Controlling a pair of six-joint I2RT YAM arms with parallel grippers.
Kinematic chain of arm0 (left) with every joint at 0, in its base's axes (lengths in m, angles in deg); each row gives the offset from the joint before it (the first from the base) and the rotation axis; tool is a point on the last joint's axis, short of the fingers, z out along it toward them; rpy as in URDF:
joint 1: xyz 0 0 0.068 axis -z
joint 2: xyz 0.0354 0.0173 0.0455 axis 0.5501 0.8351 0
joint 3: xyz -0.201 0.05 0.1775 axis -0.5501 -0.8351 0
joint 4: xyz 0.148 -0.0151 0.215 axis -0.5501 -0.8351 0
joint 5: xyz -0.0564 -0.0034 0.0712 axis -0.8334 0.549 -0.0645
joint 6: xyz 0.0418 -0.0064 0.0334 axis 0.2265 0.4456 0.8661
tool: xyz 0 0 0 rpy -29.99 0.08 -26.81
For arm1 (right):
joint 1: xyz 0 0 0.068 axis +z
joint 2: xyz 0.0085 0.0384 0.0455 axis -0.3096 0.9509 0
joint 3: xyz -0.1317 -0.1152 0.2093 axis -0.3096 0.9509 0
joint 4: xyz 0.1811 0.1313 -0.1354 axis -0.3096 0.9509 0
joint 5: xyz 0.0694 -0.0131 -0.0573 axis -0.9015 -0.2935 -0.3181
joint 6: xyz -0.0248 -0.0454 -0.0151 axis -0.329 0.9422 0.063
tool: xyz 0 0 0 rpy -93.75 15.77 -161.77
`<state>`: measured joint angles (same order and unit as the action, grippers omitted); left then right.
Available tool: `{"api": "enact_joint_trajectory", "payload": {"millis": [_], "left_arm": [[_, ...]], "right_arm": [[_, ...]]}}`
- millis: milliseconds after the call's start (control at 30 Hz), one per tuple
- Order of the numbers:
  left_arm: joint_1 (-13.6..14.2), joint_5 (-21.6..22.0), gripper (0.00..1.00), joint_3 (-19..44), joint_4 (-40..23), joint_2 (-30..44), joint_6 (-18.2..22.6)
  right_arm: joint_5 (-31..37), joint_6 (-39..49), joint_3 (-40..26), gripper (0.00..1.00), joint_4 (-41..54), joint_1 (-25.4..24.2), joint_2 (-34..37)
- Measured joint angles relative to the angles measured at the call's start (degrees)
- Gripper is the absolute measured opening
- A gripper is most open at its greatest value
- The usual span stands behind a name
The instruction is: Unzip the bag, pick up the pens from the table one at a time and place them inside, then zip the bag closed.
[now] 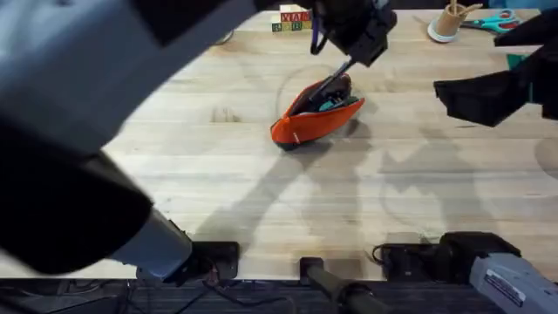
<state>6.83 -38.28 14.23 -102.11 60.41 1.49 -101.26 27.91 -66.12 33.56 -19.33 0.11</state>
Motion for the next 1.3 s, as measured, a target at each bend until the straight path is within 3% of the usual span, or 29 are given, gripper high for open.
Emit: {"api": "enact_joint_trajectory", "payload": {"millis": [200, 600, 867, 1133, 1300], "left_arm": [[0.0, -0.76, 0.042, 0.0, -1.04, 4.44, -0.12], [0.07, 1.3, 0.042, 0.61, -9.72, 8.12, 0.32], [0.07, 1.93, 0.042, 0.66, -8.8, 9.47, 1.27], [0.07, 2.39, 0.042, 1.68, -7.27, 9.56, 4.56], [0.04, 5.05, 0.042, 4.58, -7.54, 9.56, 7.19]], "right_arm": [[0.0, 0.0, 0.0, 0.998, 0.01, 0.0, 0.0], [0.0, 0.0, 0.0, 0.998, 0.0, 0.0, 0.0], [0.0, 0.0, 0.0, 0.998, 0.0, 0.0, 0.01], [0.0, 0.0, 0.0, 0.998, 0.02, 0.0, 0.0], [0.0, 0.0, 0.0, 0.998, 0.01, 0.0, 0.0]]}}
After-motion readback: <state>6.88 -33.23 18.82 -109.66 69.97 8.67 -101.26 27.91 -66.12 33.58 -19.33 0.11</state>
